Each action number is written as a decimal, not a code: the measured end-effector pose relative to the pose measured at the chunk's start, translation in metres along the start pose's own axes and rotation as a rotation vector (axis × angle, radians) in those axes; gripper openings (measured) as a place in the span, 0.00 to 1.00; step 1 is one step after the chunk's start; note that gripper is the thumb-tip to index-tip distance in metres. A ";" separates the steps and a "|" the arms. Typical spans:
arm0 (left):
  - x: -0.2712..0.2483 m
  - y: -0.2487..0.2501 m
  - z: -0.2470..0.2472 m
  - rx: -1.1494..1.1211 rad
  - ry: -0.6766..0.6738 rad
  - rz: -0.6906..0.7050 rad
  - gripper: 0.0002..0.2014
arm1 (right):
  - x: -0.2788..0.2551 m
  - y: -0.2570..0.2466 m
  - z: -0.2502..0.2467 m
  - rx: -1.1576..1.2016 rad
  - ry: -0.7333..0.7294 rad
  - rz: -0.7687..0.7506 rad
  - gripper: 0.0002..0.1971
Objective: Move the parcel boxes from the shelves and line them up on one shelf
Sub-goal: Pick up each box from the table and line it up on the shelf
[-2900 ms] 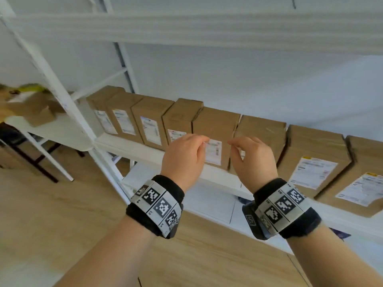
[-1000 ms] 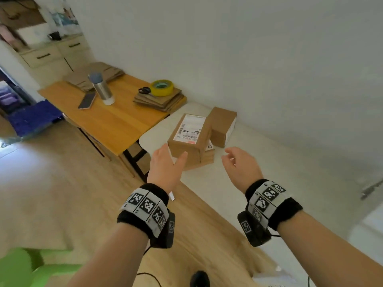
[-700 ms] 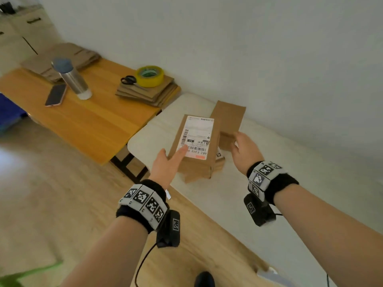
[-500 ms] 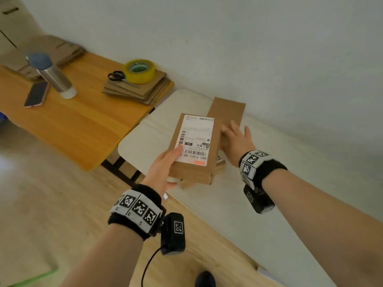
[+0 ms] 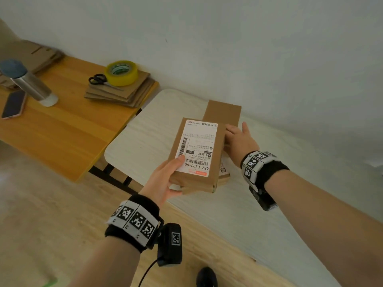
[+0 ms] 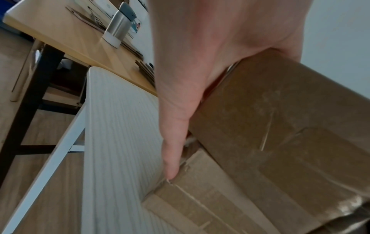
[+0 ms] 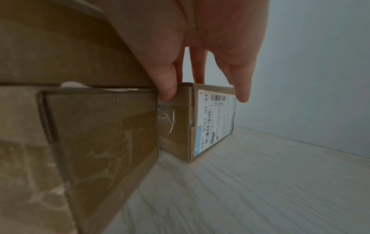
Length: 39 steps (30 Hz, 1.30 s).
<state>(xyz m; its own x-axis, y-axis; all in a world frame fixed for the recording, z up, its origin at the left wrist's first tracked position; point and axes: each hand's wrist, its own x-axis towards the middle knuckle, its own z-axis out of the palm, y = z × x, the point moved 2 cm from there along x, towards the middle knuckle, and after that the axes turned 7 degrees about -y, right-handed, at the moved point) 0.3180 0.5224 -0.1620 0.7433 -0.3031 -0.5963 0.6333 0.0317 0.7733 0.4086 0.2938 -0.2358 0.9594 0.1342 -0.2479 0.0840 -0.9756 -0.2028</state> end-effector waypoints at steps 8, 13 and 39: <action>-0.005 -0.016 0.040 0.039 -0.082 -0.016 0.20 | -0.041 0.035 -0.010 0.055 0.020 0.022 0.28; -0.008 -0.024 0.061 0.081 -0.132 -0.036 0.24 | -0.078 0.049 -0.014 0.224 0.073 0.047 0.28; -0.154 -0.016 0.150 0.330 -0.072 0.438 0.25 | -0.323 0.012 -0.097 1.557 0.408 0.290 0.16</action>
<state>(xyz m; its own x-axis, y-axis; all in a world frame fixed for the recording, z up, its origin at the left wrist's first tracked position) 0.1611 0.4256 -0.0499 0.8980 -0.3935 -0.1967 0.1587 -0.1273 0.9791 0.1256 0.2220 -0.0657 0.9184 -0.3107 -0.2451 -0.1957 0.1817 -0.9637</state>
